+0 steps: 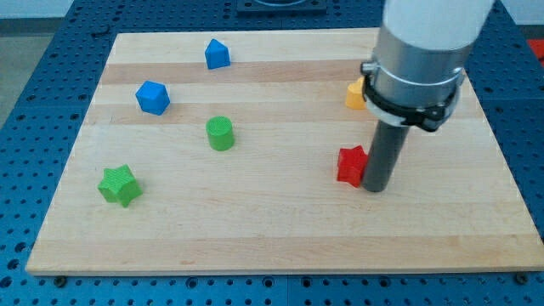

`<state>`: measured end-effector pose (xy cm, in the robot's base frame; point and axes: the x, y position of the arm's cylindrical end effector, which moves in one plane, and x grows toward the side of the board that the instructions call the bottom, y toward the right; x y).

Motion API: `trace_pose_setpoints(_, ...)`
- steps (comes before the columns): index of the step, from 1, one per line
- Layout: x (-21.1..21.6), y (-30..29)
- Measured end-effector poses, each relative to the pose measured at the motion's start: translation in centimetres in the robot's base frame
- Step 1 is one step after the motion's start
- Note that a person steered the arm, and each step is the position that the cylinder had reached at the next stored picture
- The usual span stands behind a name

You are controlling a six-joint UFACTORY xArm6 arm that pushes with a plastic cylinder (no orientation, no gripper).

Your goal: Move the red star below the yellow heart

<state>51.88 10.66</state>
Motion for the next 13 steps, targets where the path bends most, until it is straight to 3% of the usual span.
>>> trace_pose_setpoints(3, -0.2, -1.9)
trace_pose_setpoints(6, 2.8, -3.5)
trace_pose_setpoints(8, -2.2, -3.5)
trace_pose_setpoints(11, -3.5, -4.4)
trace_pose_setpoints(13, -4.4, -1.9)
